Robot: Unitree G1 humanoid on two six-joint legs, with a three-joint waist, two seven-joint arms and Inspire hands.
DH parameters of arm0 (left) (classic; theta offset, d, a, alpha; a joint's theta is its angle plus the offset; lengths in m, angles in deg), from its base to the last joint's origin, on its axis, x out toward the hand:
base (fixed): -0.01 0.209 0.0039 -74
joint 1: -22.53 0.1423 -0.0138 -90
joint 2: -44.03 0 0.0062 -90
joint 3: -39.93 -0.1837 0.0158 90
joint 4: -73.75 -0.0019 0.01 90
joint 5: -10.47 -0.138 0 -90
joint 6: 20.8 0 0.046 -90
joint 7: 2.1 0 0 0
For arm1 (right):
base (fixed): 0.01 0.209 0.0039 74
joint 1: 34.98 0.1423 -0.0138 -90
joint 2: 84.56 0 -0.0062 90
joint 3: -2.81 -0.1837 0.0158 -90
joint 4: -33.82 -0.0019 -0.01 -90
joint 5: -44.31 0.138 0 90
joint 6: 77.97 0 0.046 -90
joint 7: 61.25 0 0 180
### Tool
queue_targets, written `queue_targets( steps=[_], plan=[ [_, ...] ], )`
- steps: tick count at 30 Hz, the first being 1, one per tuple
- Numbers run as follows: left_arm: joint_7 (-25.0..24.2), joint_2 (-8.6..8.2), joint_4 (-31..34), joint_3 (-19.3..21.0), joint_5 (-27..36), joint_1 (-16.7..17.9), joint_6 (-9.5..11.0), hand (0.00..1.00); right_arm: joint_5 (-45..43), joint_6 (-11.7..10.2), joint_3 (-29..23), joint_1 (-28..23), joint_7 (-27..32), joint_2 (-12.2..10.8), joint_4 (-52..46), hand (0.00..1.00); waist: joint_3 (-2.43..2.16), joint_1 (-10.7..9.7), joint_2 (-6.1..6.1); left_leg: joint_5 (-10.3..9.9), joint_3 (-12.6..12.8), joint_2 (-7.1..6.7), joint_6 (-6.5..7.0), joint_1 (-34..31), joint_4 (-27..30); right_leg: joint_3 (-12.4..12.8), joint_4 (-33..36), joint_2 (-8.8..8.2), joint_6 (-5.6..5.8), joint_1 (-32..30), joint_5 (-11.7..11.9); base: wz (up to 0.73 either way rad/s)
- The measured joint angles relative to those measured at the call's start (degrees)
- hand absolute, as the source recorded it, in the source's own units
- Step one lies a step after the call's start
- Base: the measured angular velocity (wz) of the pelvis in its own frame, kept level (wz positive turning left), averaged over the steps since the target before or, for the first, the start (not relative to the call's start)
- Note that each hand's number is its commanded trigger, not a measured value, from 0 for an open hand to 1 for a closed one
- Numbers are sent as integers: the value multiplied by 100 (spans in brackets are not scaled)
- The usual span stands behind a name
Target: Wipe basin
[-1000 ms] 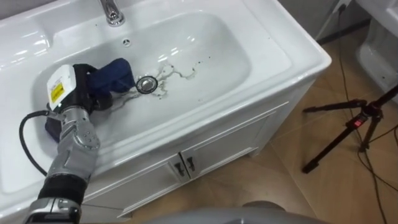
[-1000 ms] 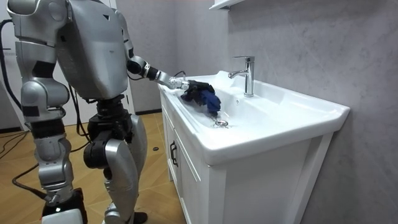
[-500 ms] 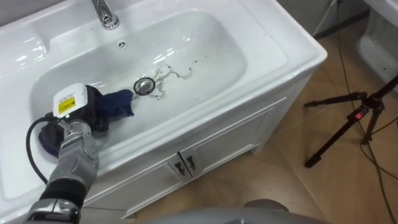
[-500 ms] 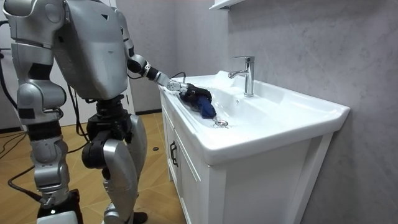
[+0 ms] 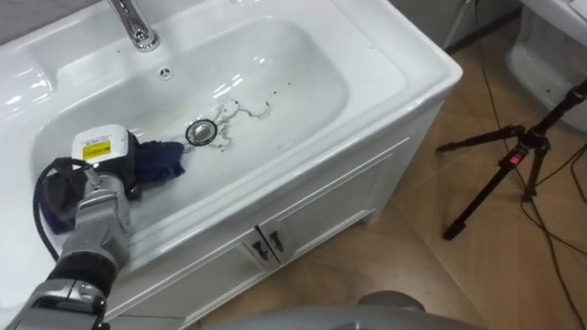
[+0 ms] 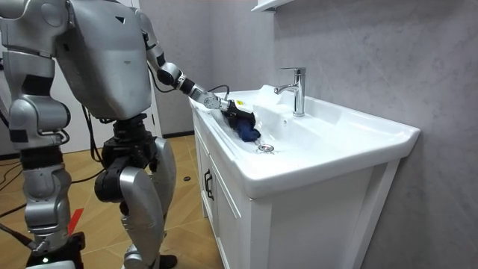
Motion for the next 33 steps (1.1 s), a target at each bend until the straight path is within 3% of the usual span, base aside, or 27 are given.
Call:
queue_targets(
  steps=[7,15,20,27,33],
  plan=[
    [-93,-7,-73,1,-690,-13,-227,100,29,124,188,89,66,0,-32,0,-1,75,-15,3,139,31,-6,81,-16,116,1,55,-22,21,16,-8],
    [34,-18,-171,-3,-866,-6,-435,100,106,145,290,179,176,-2,-49,0,-19,80,-169,29,224,67,-50,119,-20,134,-13,80,-61,56,40,-2],
    [27,-79,-180,-8,-865,3,-492,100,152,142,493,250,180,-7,-22,0,-27,82,-191,29,225,65,-51,191,-28,148,-18,82,-62,110,41,0],
    [119,-361,-230,-2,-817,1,-730,100,348,154,498,375,184,-39,20,0,-32,75,-213,29,223,59,-50,200,-28,155,-2,74,-57,67,41,0],
    [182,-534,-378,-6,-821,-183,-794,100,652,218,563,516,201,-55,37,0,-32,78,-280,53,234,57,-57,134,-25,149,11,70,-59,4,59,1]
  ],
)
